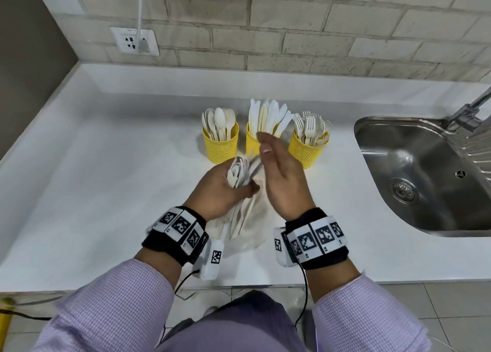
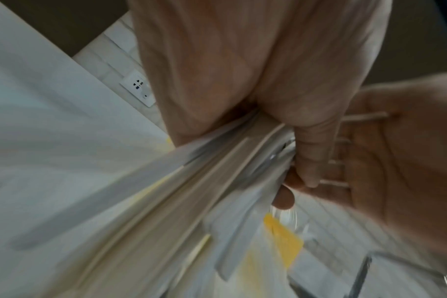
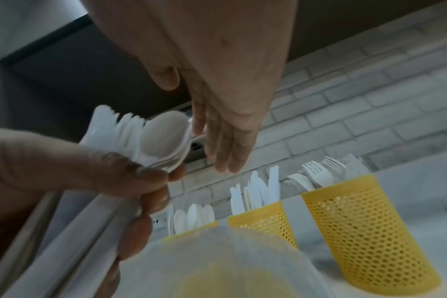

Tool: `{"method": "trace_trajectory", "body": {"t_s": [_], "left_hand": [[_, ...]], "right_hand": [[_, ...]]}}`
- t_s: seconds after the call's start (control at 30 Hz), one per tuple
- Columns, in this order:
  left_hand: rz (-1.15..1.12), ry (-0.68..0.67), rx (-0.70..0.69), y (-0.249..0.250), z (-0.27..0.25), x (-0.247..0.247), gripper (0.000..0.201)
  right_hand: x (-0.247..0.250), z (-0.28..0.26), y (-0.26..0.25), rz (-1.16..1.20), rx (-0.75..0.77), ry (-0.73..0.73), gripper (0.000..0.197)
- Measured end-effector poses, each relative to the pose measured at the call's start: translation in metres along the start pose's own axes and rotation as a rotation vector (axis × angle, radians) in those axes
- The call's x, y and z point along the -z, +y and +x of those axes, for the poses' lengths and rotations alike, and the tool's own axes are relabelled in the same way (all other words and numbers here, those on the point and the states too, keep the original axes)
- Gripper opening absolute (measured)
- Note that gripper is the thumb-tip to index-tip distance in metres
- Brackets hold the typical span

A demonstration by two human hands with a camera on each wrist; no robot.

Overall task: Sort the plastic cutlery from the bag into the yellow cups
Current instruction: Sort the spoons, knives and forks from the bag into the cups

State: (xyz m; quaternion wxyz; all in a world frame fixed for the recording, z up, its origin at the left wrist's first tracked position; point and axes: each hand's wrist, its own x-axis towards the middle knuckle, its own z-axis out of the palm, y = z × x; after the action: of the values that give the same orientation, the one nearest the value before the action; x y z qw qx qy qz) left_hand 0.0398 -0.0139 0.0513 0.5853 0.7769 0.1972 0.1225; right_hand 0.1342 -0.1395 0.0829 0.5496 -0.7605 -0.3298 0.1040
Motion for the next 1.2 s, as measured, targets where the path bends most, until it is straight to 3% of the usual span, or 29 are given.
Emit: {"method": "trace_trajectory", "body": {"t_s": [0.07, 0.13, 0.2, 0.27, 0.33, 0.43, 0.5, 0.6, 0.7, 0.87, 0.93, 1.0, 1.1, 1.17, 1.2], "left_hand": [[-0.086, 0.045, -0.002, 0.009, 0.002, 0.010, 0.027], [-0.177, 0.061, -0.053, 0.022, 0.003, 0.018, 0.017], [-0.256, 0.059, -0.100, 0.034, 0.003, 0.022, 0.012], [-0.338, 0.023, -0.116, 0.044, 0.001, 0.021, 0.018], [-0.392, -0.025, -0.120, 0.050, -0.002, 0.016, 0.017], [-0.464, -0.050, -0.117, 0.053, -0.005, 0.008, 0.014], [-0.486, -0.048, -0.093, 0.053, -0.008, 0.005, 0.013], [-0.368, -0.055, -0.020, 0.054, -0.012, 0.005, 0.017], [-0.165, -0.054, -0.026, 0.057, -0.011, 0.011, 0.033], [-0.153, -0.004, -0.166, 0.077, -0.007, 0.028, 0.069], [-0.151, 0.026, -0.222, 0.092, -0.005, 0.035, 0.071], [0.079, 0.038, -0.283, 0.106, -0.004, 0.038, 0.066], [0.652, -0.070, -0.325, 0.116, -0.001, 0.027, 0.065], [0.772, -0.122, -0.329, 0.112, 0.002, 0.018, 0.065], [0.693, -0.118, -0.336, 0.111, 0.003, 0.018, 0.057]], "right_hand": [[0.007, 0.002, 0.001, 0.163, -0.059, 0.110, 0.046], [0.012, 0.003, 0.003, 0.289, -0.124, 0.113, 0.044], [0.013, 0.001, 0.005, 0.336, -0.151, -0.027, 0.054], [0.006, -0.006, 0.007, 0.279, -0.113, -0.219, 0.077], [-0.004, -0.010, 0.006, 0.277, -0.067, -0.320, 0.093], [-0.014, -0.009, 0.003, 0.395, 0.026, -0.315, 0.085], [-0.016, -0.009, 0.000, 0.467, -0.013, -0.320, 0.072], [-0.011, -0.010, 0.000, 0.461, -0.105, -0.422, 0.047], [-0.008, -0.009, 0.007, 0.306, -0.088, -0.462, 0.016], [-0.015, -0.011, 0.020, 0.261, -0.086, -0.345, 0.021], [-0.016, -0.009, 0.028, 0.149, -0.084, -0.289, 0.015], [-0.018, -0.006, 0.031, 0.036, -0.031, -0.252, 0.009], [-0.021, -0.001, 0.027, -0.070, 0.082, -0.230, 0.007], [-0.024, 0.002, 0.025, -0.132, 0.103, -0.231, 0.014], [-0.022, 0.003, 0.026, -0.124, 0.079, -0.241, 0.010]]}}
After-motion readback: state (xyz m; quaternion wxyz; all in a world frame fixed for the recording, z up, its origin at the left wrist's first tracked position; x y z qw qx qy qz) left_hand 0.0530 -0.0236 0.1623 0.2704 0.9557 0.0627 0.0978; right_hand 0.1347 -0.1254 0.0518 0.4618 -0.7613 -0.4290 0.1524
